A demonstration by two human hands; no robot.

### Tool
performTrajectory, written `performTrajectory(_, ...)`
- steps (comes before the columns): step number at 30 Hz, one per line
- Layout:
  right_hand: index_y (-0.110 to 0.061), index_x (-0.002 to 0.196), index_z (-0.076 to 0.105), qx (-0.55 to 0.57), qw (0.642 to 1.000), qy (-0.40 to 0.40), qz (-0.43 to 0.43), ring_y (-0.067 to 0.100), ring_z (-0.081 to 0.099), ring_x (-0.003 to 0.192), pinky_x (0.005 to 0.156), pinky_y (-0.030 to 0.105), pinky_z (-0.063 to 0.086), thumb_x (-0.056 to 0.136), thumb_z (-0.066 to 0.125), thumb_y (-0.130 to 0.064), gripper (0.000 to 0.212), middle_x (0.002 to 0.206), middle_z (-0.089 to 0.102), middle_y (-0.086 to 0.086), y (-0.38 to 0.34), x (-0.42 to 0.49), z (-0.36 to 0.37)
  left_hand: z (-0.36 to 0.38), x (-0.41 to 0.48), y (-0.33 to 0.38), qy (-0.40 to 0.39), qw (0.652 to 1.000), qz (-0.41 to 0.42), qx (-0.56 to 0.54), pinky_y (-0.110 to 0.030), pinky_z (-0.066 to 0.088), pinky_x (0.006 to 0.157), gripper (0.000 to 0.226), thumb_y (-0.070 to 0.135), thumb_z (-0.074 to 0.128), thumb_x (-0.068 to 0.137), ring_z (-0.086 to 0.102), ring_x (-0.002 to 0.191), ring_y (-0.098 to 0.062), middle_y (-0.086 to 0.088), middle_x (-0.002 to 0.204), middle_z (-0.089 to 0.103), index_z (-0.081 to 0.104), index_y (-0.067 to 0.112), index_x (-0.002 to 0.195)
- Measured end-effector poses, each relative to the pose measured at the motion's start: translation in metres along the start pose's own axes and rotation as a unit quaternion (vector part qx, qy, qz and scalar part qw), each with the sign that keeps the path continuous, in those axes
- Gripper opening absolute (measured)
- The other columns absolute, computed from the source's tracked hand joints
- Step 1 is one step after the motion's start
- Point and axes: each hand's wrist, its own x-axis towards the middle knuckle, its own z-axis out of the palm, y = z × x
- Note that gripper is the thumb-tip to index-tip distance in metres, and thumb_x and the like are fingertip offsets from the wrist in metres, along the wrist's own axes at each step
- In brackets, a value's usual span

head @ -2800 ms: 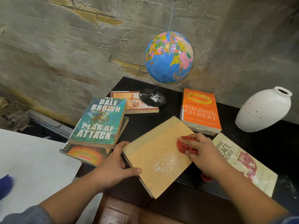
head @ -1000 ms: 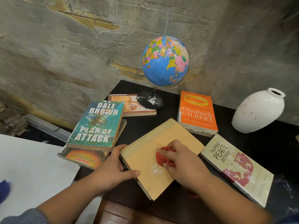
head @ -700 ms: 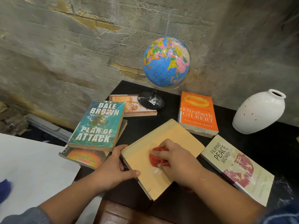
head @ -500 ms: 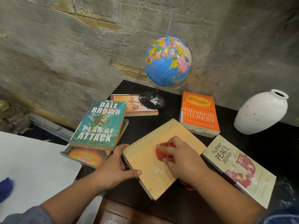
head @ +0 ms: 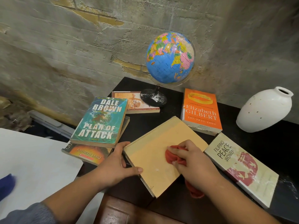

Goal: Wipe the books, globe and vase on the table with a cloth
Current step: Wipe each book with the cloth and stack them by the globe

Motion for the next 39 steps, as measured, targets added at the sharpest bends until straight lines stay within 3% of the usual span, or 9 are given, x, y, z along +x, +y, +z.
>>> performTrajectory(5, -0.052, 0.139, 0.036, 0.02, 0.998, -0.032, -0.043, 0.005, 0.041, 0.114, 0.094, 0.013, 0.036, 0.093, 0.053, -0.041, 0.051, 0.124, 0.029, -0.02, -0.011, -0.021, 0.01, 0.0, 0.0, 0.002, 0.002, 1.0, 0.005, -0.005, -0.013, 0.036, 0.062, 0.089, 0.035, 0.081, 0.071, 0.049, 0.08, -0.008, 0.014, 0.09, 0.046, 0.023, 0.033, 0.139)
performTrajectory(9, -0.049, 0.139, 0.04, 0.011, 0.999, 0.027, 0.019, 0.003, 0.042, 0.112, 0.092, 0.01, 0.033, 0.092, 0.055, -0.041, 0.05, 0.117, 0.027, -0.023, 0.001, -0.021, 0.008, 0.001, 0.0, 0.001, 0.004, 1.0, 0.007, -0.004, -0.017, 0.039, 0.066, 0.09, 0.037, 0.081, 0.07, 0.049, 0.081, -0.009, 0.011, 0.093, 0.049, 0.022, 0.033, 0.139)
performTrajectory(12, -0.052, 0.14, 0.035, 0.023, 0.999, -0.013, -0.022, 0.003, 0.041, 0.111, 0.091, 0.008, 0.031, 0.093, 0.052, -0.043, 0.051, 0.121, 0.026, -0.022, -0.013, -0.034, 0.013, 0.001, -0.001, 0.001, 0.008, 1.0, 0.007, -0.001, -0.018, 0.039, 0.065, 0.09, 0.037, 0.081, 0.07, 0.049, 0.081, -0.008, 0.012, 0.092, 0.048, 0.022, 0.033, 0.138)
performTrajectory(14, -0.054, 0.14, 0.032, 0.027, 0.997, -0.036, -0.068, 0.004, 0.04, 0.113, 0.093, 0.011, 0.035, 0.092, 0.052, -0.043, 0.053, 0.125, 0.027, -0.021, -0.021, -0.037, 0.015, 0.001, -0.001, 0.002, 0.007, 1.0, 0.006, -0.003, -0.016, 0.038, 0.064, 0.09, 0.036, 0.081, 0.07, 0.049, 0.081, -0.007, 0.014, 0.092, 0.047, 0.022, 0.033, 0.138)
performTrajectory(19, -0.05, 0.142, 0.034, 0.012, 1.0, 0.012, -0.023, 0.007, 0.04, 0.118, 0.095, 0.012, 0.035, 0.094, 0.05, -0.042, 0.051, 0.128, 0.028, -0.018, -0.013, -0.024, 0.012, 0.001, 0.0, 0.002, 0.004, 1.0, 0.001, 0.004, -0.02, 0.04, 0.066, 0.09, 0.037, 0.081, 0.07, 0.05, 0.083, -0.009, 0.012, 0.094, 0.048, 0.022, 0.034, 0.137)
performTrajectory(23, -0.049, 0.143, 0.03, 0.005, 0.995, -0.035, -0.089, 0.01, 0.038, 0.118, 0.097, 0.02, 0.039, 0.094, 0.049, -0.041, 0.053, 0.132, 0.028, -0.014, -0.031, -0.026, 0.017, 0.001, 0.0, 0.001, 0.006, 1.0, 0.0, 0.012, -0.02, 0.039, 0.064, 0.092, 0.039, 0.081, 0.069, 0.05, 0.081, -0.009, 0.011, 0.091, 0.048, 0.022, 0.034, 0.138)
performTrajectory(28, -0.048, 0.142, 0.034, -0.002, 1.0, 0.018, -0.018, 0.008, 0.039, 0.116, 0.093, 0.016, 0.039, 0.095, 0.05, -0.04, 0.051, 0.128, 0.029, -0.016, -0.02, -0.012, 0.013, 0.0, -0.001, 0.002, -0.003, 1.0, -0.003, 0.006, -0.017, 0.039, 0.065, 0.089, 0.037, 0.079, 0.073, 0.049, 0.081, -0.009, 0.009, 0.09, 0.048, 0.02, 0.034, 0.14)
performTrajectory(33, -0.048, 0.142, 0.032, 0.005, 0.99, -0.06, -0.126, 0.01, 0.037, 0.117, 0.094, 0.022, 0.041, 0.093, 0.049, -0.041, 0.052, 0.129, 0.03, -0.014, -0.041, -0.026, 0.02, -0.002, 0.001, 0.0, -0.008, 1.0, -0.011, 0.013, -0.02, 0.039, 0.065, 0.085, 0.037, 0.075, 0.076, 0.05, 0.079, -0.011, -0.002, 0.088, 0.049, 0.02, 0.034, 0.141)
performTrajectory(39, -0.049, 0.142, 0.031, -0.012, 0.997, -0.014, -0.07, 0.011, 0.038, 0.117, 0.095, 0.02, 0.04, 0.094, 0.048, -0.041, 0.052, 0.13, 0.029, -0.014, -0.029, -0.015, 0.013, -0.002, 0.001, -0.001, -0.007, 1.0, -0.007, 0.008, -0.021, 0.041, 0.068, 0.085, 0.037, 0.076, 0.076, 0.05, 0.08, -0.012, -0.001, 0.09, 0.051, 0.021, 0.034, 0.141)
